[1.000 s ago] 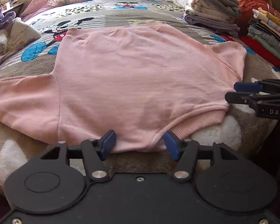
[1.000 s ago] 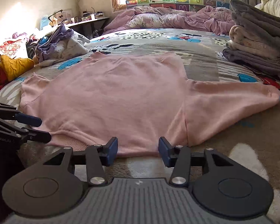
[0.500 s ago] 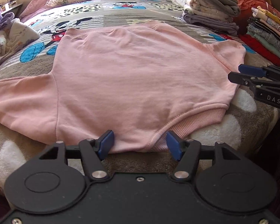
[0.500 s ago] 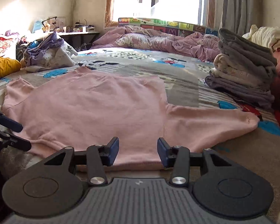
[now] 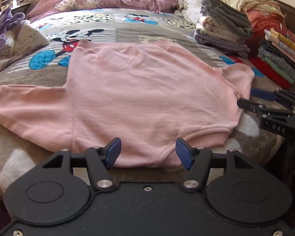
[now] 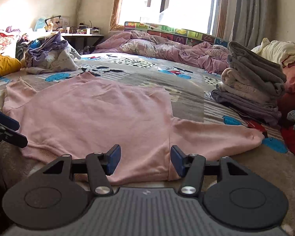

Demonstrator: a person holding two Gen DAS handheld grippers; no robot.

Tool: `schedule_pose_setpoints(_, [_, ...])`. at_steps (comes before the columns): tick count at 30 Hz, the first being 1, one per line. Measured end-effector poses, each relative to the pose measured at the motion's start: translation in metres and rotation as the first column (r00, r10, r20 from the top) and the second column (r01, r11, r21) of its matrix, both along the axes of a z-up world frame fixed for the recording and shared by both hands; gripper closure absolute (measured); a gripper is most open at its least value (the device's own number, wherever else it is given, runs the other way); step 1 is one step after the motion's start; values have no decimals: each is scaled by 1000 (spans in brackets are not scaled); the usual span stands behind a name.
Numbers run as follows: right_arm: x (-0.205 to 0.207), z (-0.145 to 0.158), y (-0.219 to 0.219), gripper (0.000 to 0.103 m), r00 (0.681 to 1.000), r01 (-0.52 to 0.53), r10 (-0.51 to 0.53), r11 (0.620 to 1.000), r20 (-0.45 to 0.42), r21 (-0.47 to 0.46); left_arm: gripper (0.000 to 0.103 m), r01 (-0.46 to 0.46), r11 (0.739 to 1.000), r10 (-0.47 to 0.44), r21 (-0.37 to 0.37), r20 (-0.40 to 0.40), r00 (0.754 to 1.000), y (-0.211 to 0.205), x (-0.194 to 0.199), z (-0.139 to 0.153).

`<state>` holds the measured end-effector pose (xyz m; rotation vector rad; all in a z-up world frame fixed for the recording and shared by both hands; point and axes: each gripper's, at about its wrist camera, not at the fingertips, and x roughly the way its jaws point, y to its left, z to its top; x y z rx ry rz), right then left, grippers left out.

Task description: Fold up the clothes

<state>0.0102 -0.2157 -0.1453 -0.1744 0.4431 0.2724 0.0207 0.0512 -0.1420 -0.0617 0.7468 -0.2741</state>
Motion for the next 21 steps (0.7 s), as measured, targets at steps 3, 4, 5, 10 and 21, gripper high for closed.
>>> schedule_pose_setpoints(3, [2,4,15,47,998,-61,61,998,2,-3,44,-163,981,168,-103,42,985,54,4,24])
schedule_pose_setpoints(4, [1,7,26,47,994,-111,111,994,1,0,44,-221,967,228,-130,45,973,76,7,29])
schedule_pose_setpoints(5, [1,9,37,48,987,-161,161,987,0,4,44,-277,948,287,-157,47,957,97,10,33])
schedule_pose_setpoints(10, [5,19,120,79,912,-409,409,912,-1,-34,61,-503,828,512,-248,-31,859,175,23,32])
schedule_pose_setpoints(21, [24,-19,271,82,812,-583,573,788,-108,-200,68,-494,868,487,-53,-105,867,168,71,-15])
